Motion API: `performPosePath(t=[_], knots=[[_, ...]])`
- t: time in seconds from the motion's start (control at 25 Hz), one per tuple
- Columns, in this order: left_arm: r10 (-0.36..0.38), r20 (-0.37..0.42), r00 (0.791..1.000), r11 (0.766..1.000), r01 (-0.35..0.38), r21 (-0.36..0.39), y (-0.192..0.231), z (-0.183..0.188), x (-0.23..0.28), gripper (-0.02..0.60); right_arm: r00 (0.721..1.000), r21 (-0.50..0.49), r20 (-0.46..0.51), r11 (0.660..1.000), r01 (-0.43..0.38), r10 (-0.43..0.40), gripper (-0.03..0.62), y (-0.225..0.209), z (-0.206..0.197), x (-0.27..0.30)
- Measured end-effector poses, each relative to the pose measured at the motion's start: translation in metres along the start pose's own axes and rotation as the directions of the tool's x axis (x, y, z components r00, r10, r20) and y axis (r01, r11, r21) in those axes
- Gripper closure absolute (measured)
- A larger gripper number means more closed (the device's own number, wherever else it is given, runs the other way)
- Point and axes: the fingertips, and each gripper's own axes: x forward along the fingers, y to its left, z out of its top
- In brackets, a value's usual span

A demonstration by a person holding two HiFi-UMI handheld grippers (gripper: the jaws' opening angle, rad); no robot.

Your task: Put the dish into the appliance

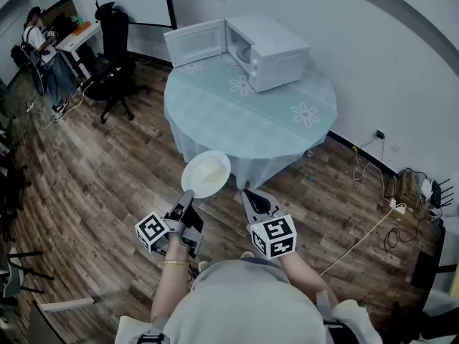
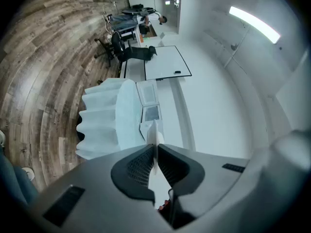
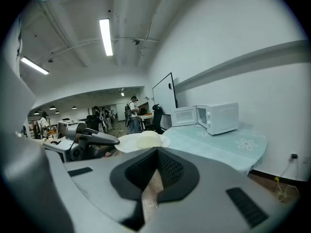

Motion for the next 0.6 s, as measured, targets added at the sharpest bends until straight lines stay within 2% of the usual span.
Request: performPosePath(t=[0.28,0.6], knots=[[-0.01,-0.002,1.0,1.0,0.01,-0.014,-0.001,-0.013,-0.008,0.551,1.0,-0.005,0.002,1.0,-0.002,0.002,0.589,0.004,-0.005,-0.014],[-0.041,0.031,0.999,0.996,0.043,-0.073,-0.005,-0.023,-0.013,0.551,0.999,0.004,0.023,1.0,-0.028,0.028,0.589,0.003,-0.007,-0.027]])
